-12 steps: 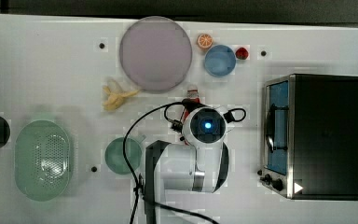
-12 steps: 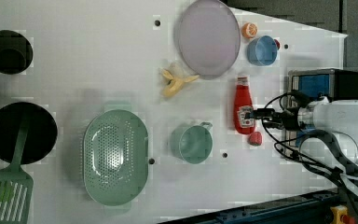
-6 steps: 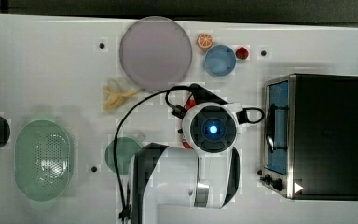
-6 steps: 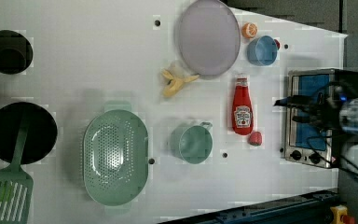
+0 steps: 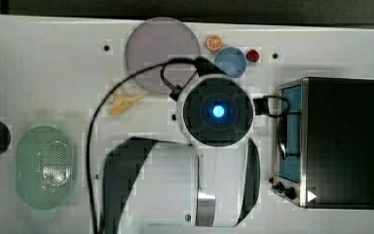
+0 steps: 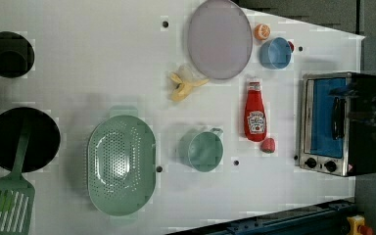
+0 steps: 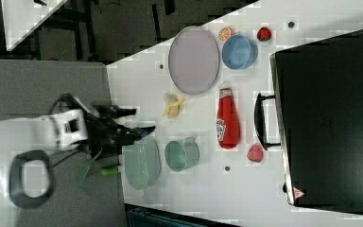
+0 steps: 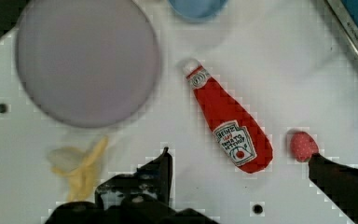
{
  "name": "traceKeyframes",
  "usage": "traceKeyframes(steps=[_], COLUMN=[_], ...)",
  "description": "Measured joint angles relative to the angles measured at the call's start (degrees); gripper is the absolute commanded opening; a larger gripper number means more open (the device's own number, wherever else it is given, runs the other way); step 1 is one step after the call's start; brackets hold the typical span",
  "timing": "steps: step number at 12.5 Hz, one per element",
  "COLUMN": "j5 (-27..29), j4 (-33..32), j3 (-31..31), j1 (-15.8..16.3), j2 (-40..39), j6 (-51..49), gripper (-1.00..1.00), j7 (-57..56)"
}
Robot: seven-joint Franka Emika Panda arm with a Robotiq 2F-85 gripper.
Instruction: Pick ketchup from plate and place it on table.
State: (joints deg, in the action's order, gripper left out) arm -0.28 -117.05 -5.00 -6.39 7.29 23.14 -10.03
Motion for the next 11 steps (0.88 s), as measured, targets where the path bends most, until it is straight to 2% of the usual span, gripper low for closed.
traceKeyframes(steps=[6, 8, 11], j5=[0.2, 0.4, 0.3], j4=[13.1, 14.4, 14.5], j3=[-0.2, -0.4, 0.5], j1=[0.3, 0.1, 0.1], j2=[0.3, 0.3, 0.4], j6=[-17.8, -21.6, -22.2], gripper=[1.00, 1.00, 1.00], j7=[0.8, 1.0, 1.3])
